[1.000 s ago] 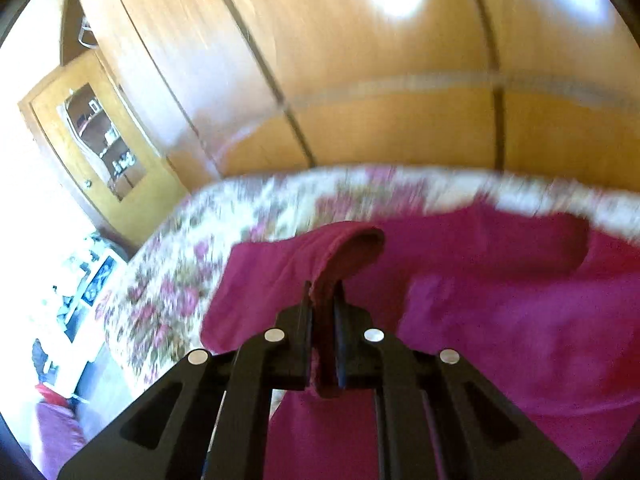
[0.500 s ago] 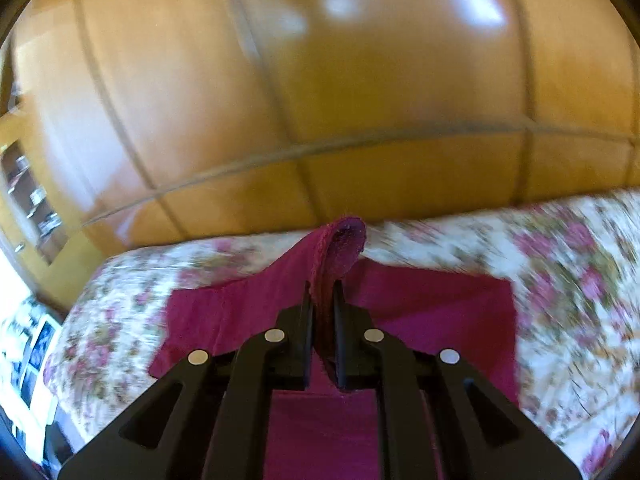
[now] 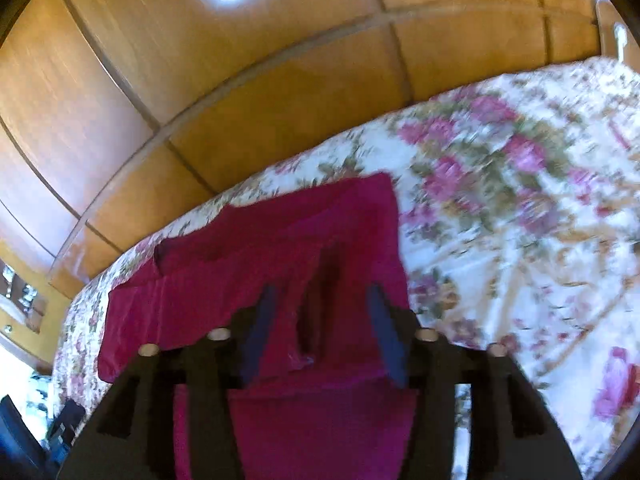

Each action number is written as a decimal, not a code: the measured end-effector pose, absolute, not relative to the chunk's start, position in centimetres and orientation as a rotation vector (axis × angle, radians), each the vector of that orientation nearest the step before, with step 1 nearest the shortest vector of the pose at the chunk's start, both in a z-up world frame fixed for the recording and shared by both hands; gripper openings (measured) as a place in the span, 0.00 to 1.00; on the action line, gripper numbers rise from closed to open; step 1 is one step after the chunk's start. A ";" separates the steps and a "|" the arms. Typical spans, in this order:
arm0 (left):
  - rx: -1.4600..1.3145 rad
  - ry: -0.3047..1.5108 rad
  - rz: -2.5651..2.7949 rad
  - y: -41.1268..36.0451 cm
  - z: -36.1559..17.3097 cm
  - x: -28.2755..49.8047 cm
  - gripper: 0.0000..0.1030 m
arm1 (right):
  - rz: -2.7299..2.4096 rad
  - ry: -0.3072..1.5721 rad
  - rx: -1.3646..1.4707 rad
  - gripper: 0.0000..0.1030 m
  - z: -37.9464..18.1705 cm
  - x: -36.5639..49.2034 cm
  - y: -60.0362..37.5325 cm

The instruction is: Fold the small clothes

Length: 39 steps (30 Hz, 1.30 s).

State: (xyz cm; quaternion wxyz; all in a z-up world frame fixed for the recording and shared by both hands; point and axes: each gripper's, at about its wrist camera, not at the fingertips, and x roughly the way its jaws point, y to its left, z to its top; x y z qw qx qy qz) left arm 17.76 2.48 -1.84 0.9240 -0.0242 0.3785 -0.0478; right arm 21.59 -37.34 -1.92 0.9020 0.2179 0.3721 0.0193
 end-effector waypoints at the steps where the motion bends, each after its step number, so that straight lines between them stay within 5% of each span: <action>1: -0.045 0.768 -0.111 2.1 -1.7 18.3 0.79 | 0.060 0.754 0.448 0.52 -1.3 21.3 -37.1; 11: -0.010 0.798 -0.141 -0.8 -3.2 25.8 0.79 | 0.152 0.844 0.269 0.57 -4.3 25.7 -30.2; 19: 0.008 0.901 -0.117 -0.1 -9.3 27.6 0.75 | 0.114 0.841 0.143 0.59 -8.9 25.1 -30.2; 27: -0.035 0.823 -0.087 0.2 -5.5 29.3 0.75 | 0.110 0.833 0.095 0.72 -9.3 25.3 -29.3; 31: -0.023 0.882 -0.022 0.5 -7.7 32.5 0.75 | 0.107 0.823 0.089 0.74 -9.3 25.4 -29.1; 33: -0.008 0.911 0.017 0.8 -10.1 33.3 0.87 | 0.109 0.817 0.089 0.75 -9.3 25.4 -29.1; 39: -0.123 0.912 0.051 2.8 -9.4 32.2 0.89 | 0.125 0.815 0.094 0.80 -9.4 25.6 -29.1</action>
